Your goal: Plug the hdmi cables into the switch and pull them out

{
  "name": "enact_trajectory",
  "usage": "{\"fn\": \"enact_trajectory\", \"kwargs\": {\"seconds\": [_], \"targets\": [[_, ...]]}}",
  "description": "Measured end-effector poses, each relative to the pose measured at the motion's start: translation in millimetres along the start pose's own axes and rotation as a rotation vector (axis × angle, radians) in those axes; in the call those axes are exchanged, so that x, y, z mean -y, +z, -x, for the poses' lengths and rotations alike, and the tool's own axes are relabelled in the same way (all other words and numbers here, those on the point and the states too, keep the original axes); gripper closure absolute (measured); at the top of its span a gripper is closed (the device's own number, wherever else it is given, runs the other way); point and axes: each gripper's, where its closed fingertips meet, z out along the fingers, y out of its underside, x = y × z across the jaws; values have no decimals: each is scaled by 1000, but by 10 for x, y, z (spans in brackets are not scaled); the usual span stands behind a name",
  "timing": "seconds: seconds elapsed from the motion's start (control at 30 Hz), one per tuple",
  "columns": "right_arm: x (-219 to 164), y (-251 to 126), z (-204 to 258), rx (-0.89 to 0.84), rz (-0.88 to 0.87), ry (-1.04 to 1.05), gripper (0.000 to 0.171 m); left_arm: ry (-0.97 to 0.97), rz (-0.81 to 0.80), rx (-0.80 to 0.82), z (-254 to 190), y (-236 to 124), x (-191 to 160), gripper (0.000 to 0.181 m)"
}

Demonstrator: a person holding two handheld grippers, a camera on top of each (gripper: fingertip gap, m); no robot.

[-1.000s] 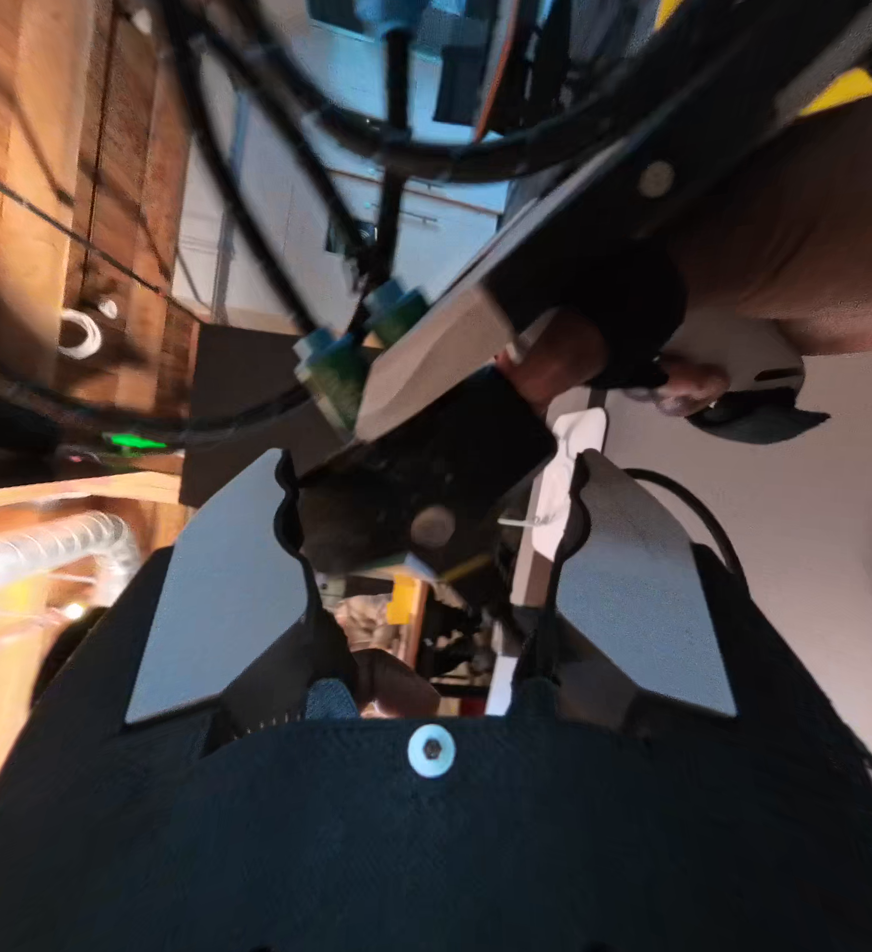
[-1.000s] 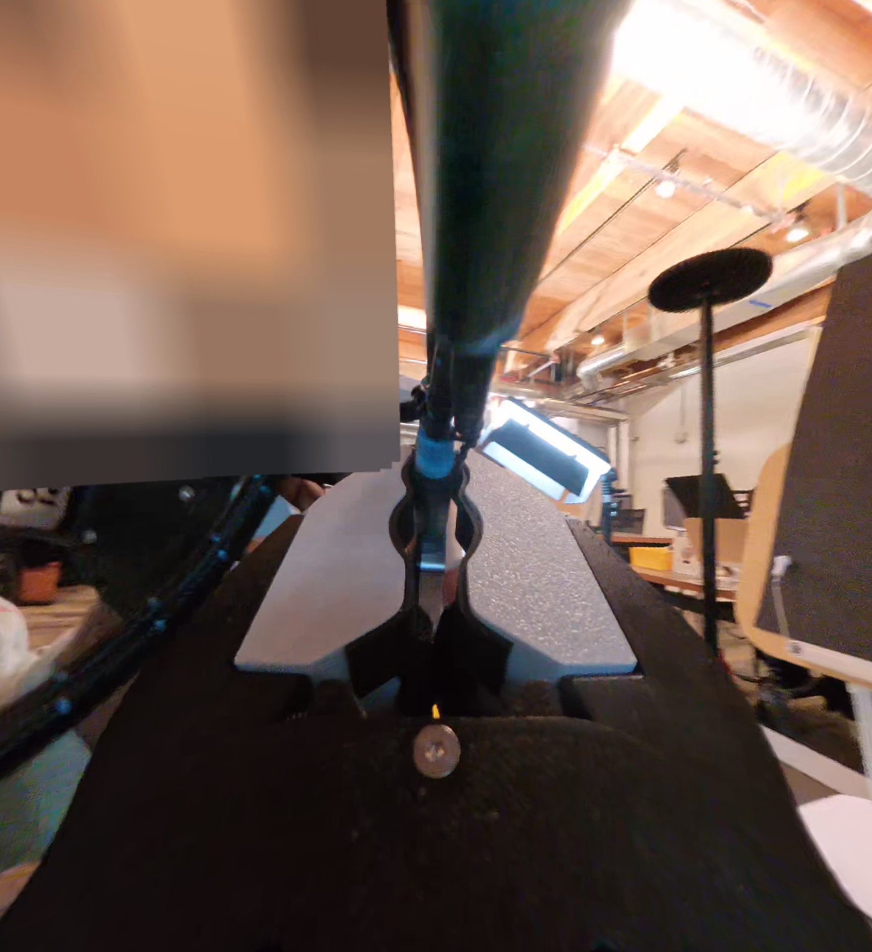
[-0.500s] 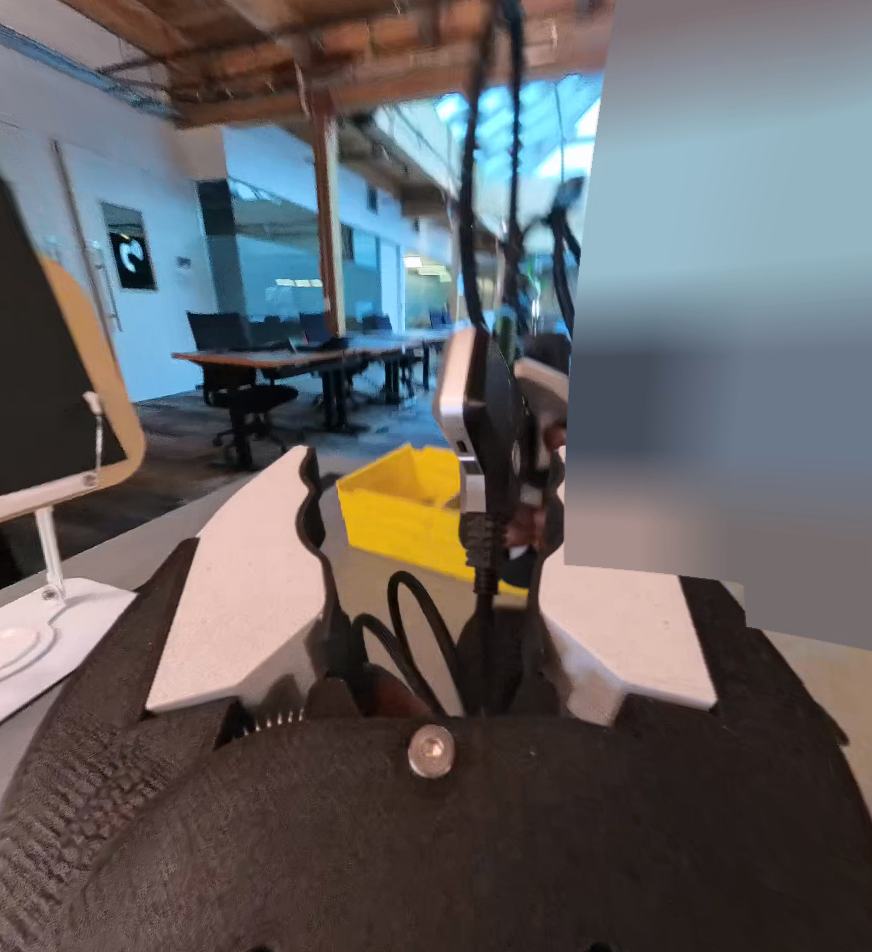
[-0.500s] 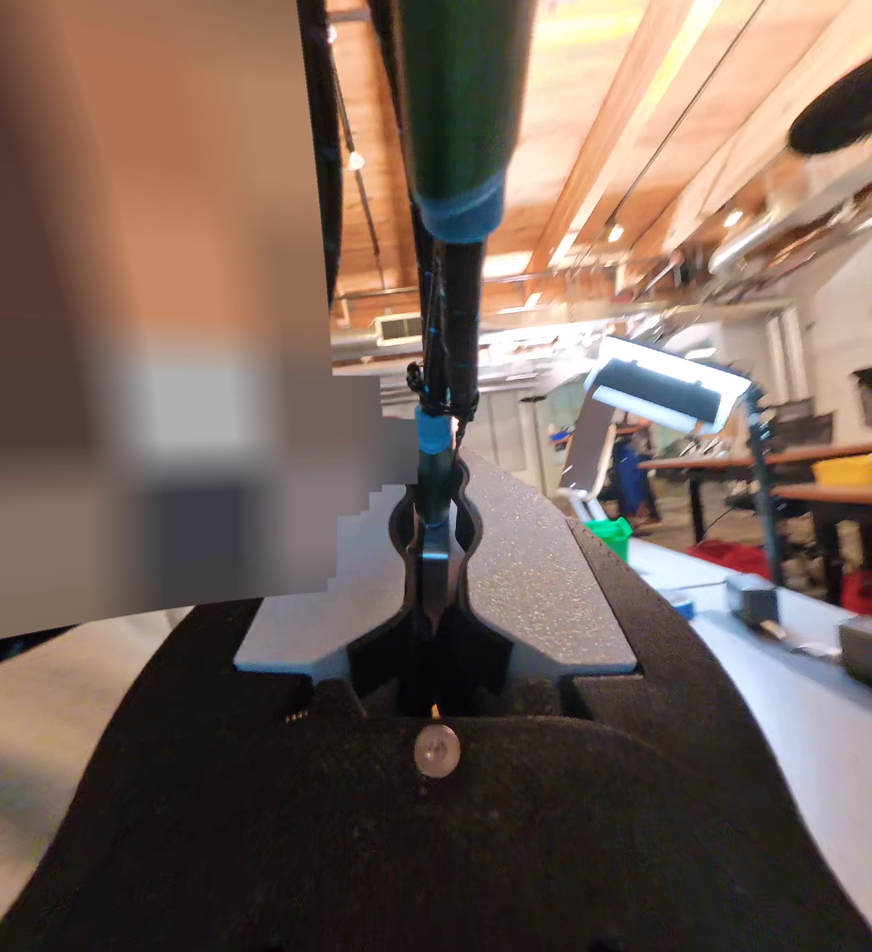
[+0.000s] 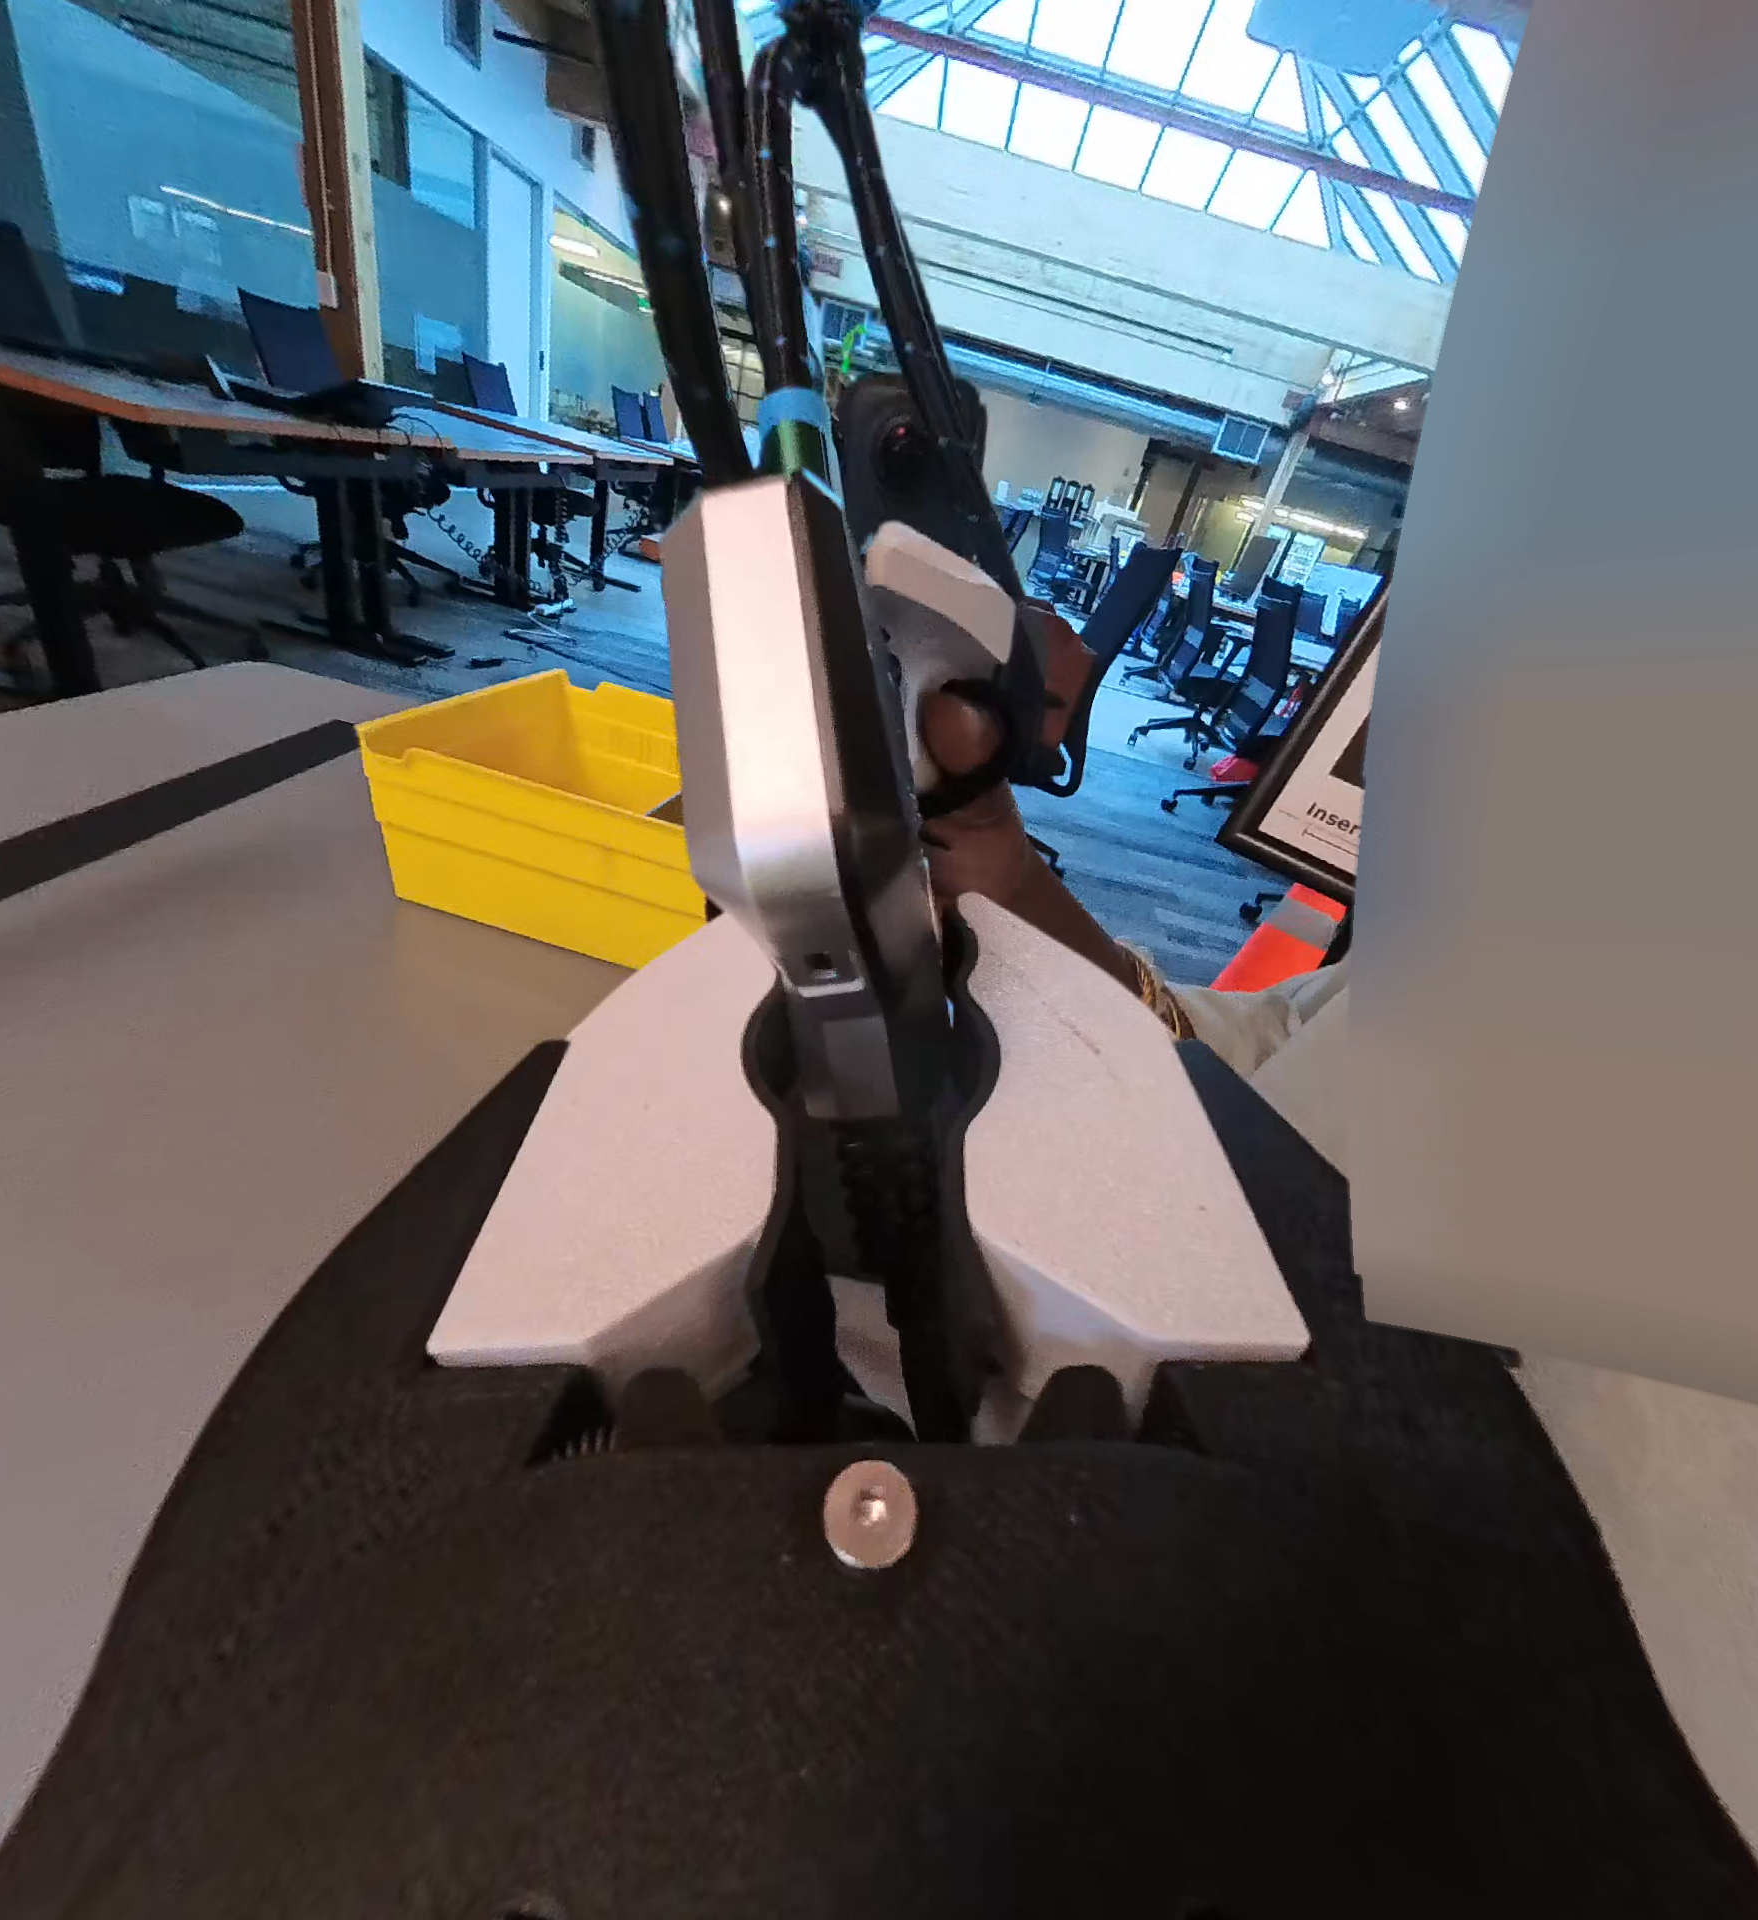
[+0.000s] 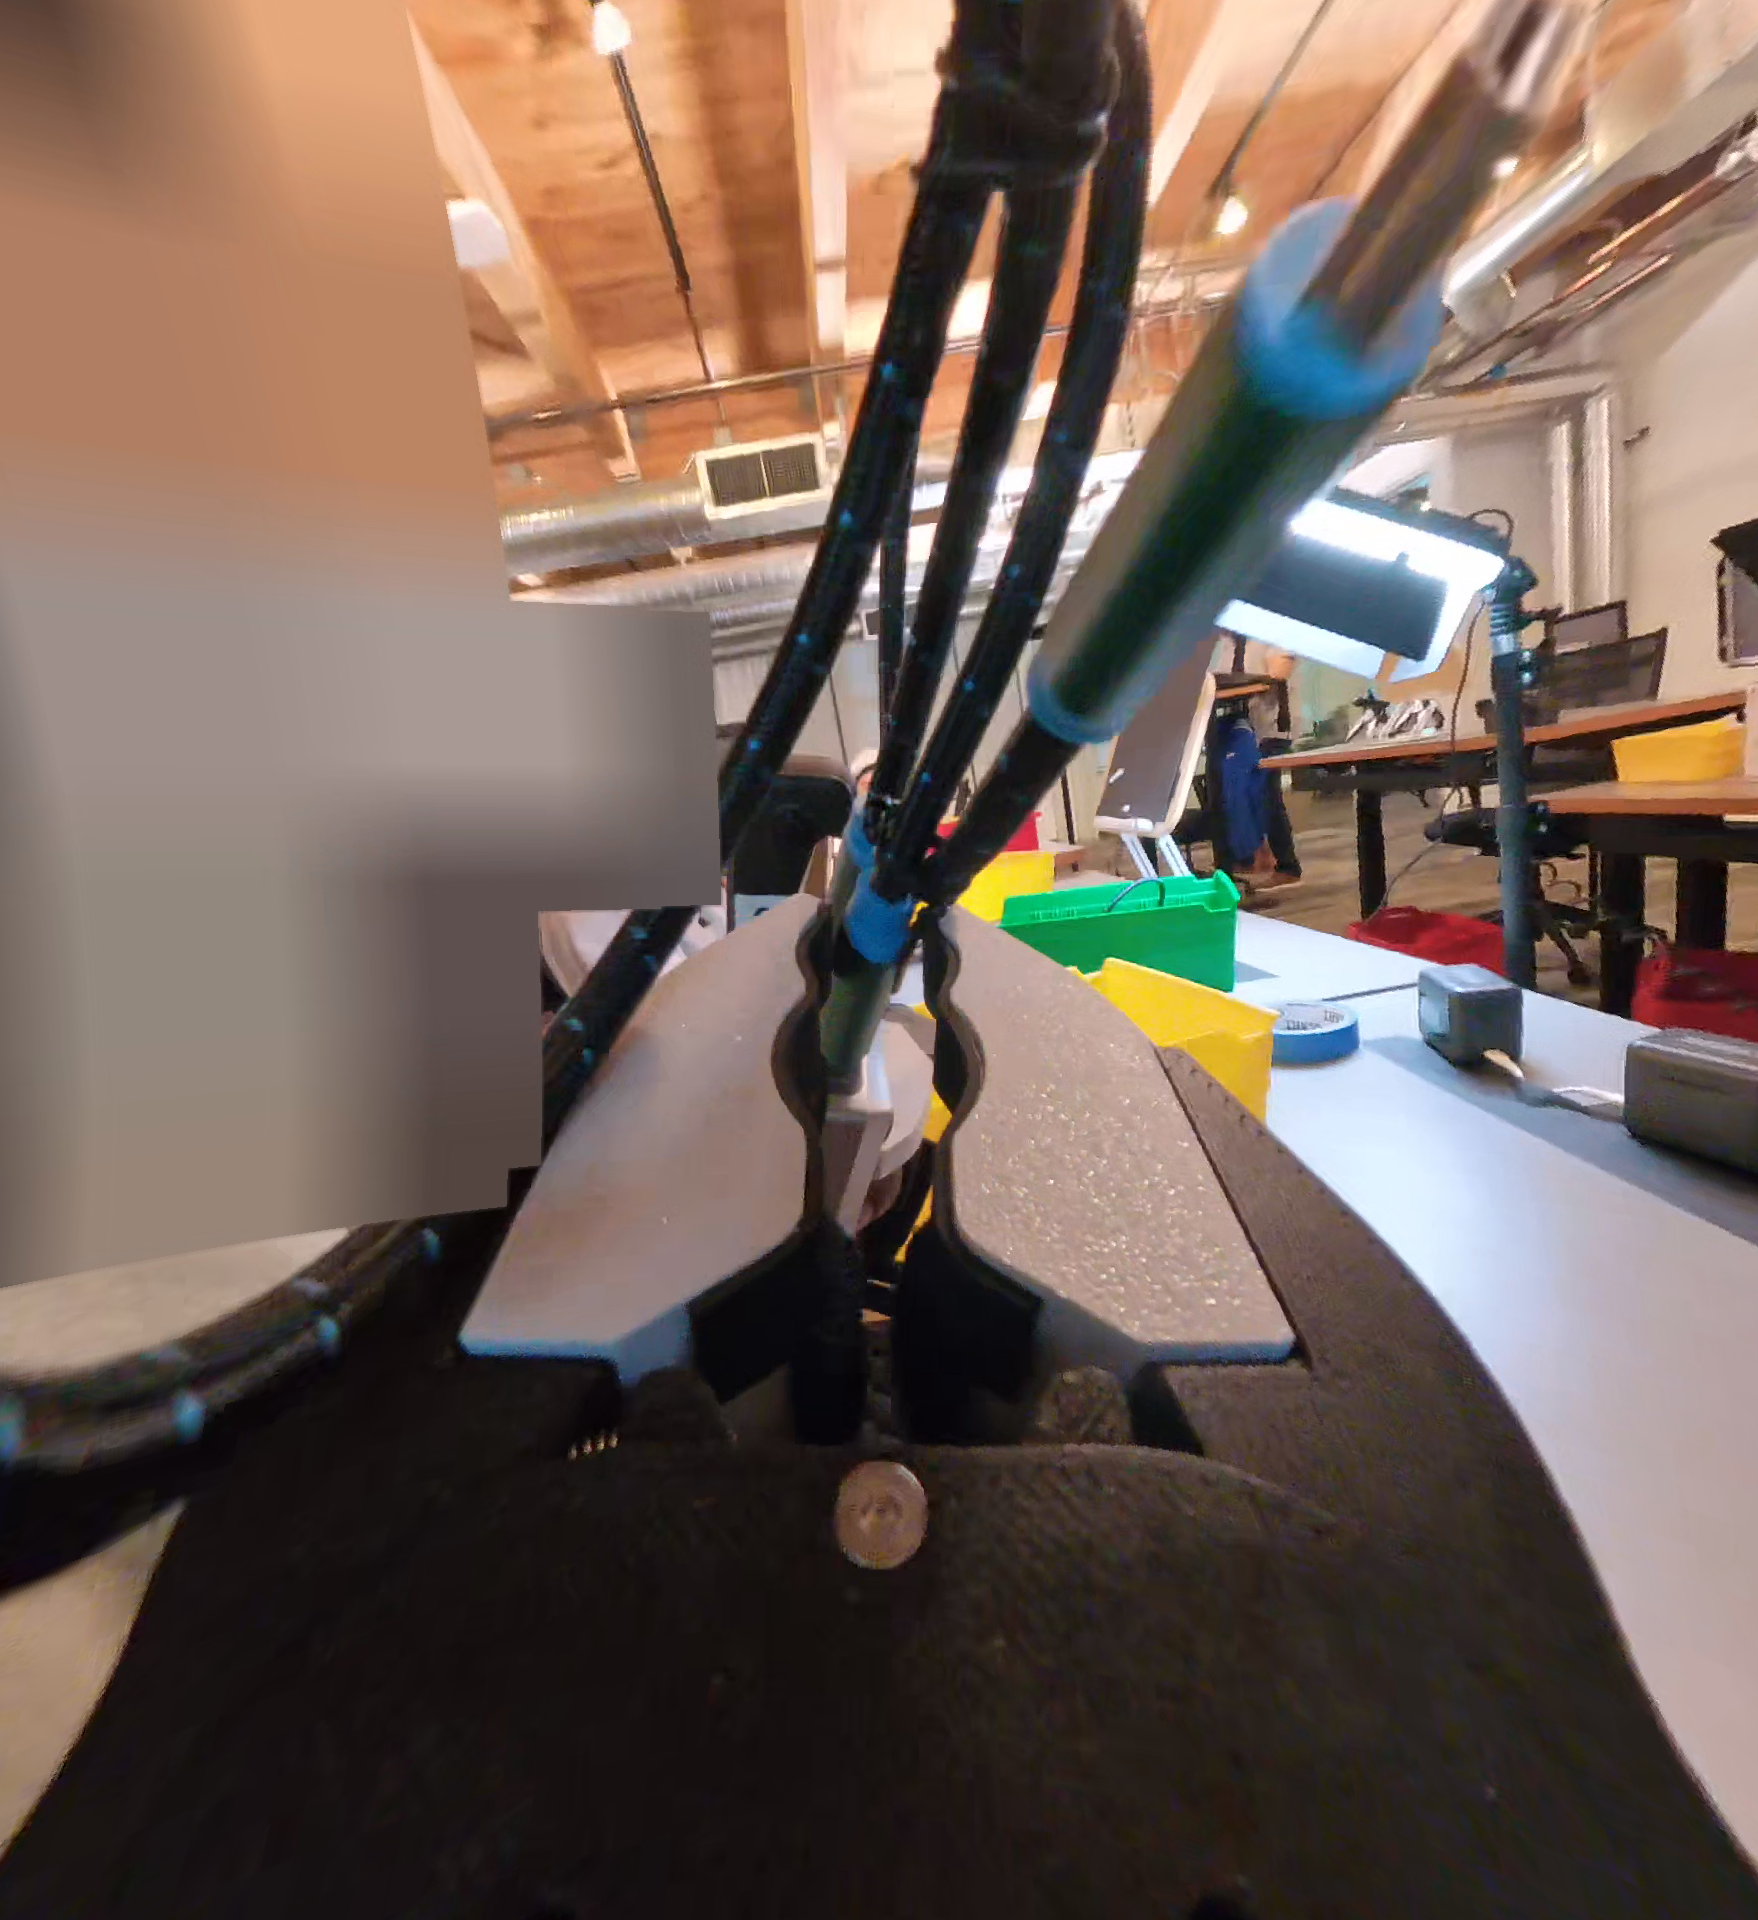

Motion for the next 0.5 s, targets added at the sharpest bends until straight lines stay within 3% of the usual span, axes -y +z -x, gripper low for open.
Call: {"fn": "enact_trajectory", "kwargs": {"seconds": [0.03, 0.2, 0.3, 0.5], "targets": [[-25, -7, 18, 12, 8, -4, 156, 10, 7, -6, -6, -8, -26, 157], [-159, 6, 72, 81, 20, 87, 159, 64, 47, 16, 19, 19, -86, 142], [-186, -4, 65, 78, -5, 113, 159, 26, 63, 20, 42, 36, -171, 157], [-260, -107, 2, 44, -7, 132, 160, -154, 100, -39, 11, 57, -335, 157]]}}
